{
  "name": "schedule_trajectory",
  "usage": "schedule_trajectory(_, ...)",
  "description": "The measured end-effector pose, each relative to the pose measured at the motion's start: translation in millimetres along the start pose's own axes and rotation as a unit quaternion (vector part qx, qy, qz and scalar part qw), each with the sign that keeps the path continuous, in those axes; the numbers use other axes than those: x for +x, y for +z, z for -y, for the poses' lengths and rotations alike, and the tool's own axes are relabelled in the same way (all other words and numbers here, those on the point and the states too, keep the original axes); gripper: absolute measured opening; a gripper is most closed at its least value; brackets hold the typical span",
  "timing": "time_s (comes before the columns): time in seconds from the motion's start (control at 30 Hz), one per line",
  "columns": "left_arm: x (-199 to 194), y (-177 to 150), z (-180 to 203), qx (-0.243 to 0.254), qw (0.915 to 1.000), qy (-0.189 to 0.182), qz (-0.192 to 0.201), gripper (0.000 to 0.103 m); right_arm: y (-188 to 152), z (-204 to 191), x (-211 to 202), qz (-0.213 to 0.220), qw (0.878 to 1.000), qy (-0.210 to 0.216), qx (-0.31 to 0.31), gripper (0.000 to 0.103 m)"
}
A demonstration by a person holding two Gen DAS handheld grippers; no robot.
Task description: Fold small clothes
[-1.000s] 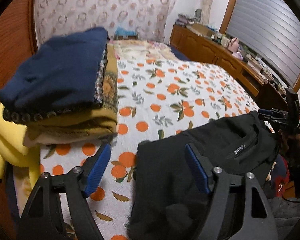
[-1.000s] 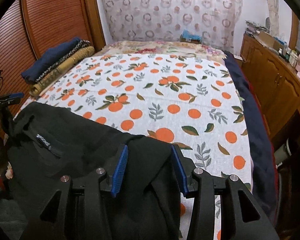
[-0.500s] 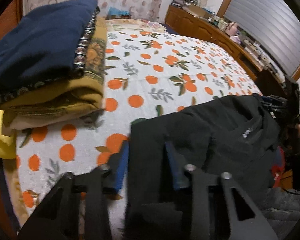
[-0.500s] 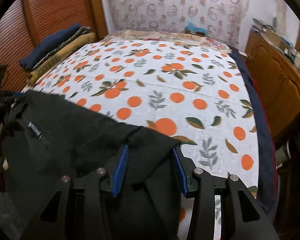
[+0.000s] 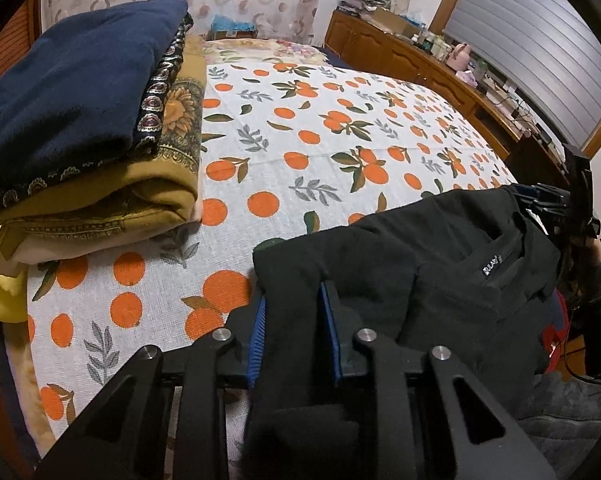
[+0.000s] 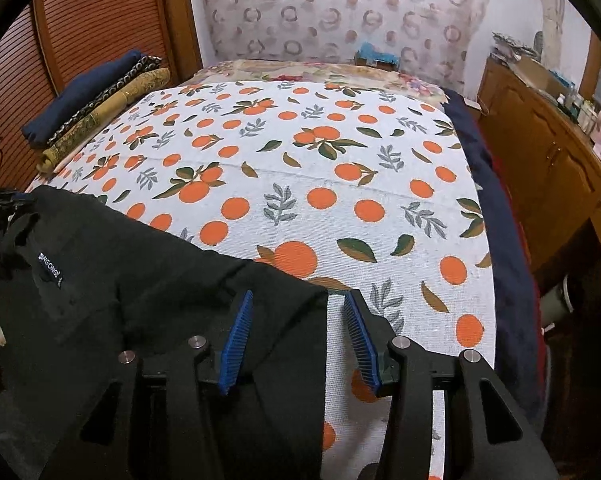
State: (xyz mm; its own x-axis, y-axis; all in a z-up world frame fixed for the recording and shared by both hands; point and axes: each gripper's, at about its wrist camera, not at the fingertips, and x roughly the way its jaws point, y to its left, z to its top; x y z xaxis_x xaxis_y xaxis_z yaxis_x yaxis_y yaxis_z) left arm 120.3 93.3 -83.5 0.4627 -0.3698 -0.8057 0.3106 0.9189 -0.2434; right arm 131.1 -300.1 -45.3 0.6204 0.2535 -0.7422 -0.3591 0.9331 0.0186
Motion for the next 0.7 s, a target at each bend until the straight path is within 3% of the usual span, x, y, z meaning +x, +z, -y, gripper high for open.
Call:
schedule_trajectory(0.07,-1,0,0,0.002,1.0,-0.001,0.002,0.021,-1,-3,1,0.001,1.0,0.01,-0.004,0.049)
schedule_trajectory(0.13,-5,-1,3,0.006,0.9999,0.003,0.015,0.013,-3,-8,-1,0.005,1.0,0.016,-0.019,0.032)
schedule_trajectory(0.17,-10,-1,7,0.008,0.9997,0.006,0.024,0.011,-4,-12,-3,0.005,0.999,0.028,-0.027,0.013)
schedule_trajectory(0.27,-33,-1,22,0.019,0.9978,0.007,0.064,0.011,-7,-21,-19,0.027,0.998,0.038,-0.042,0.011)
schedule_trajectory(0.43,-84,3,46,0.039,0.9911,-0.008,0.127,0.01,-8,-24,-85,0.12,0.992,0.039,-0.028,0.01)
schedule_trajectory(0.57,-129,6,64,0.053,0.9815,-0.007,0.184,0.01,-10,-25,-140,0.184,0.982,0.03,-0.027,0.01)
schedule_trajectory(0.7,-176,5,86,0.081,0.965,0.01,0.249,0.01,-11,-23,-191,0.235,0.971,0.034,-0.031,0.01)
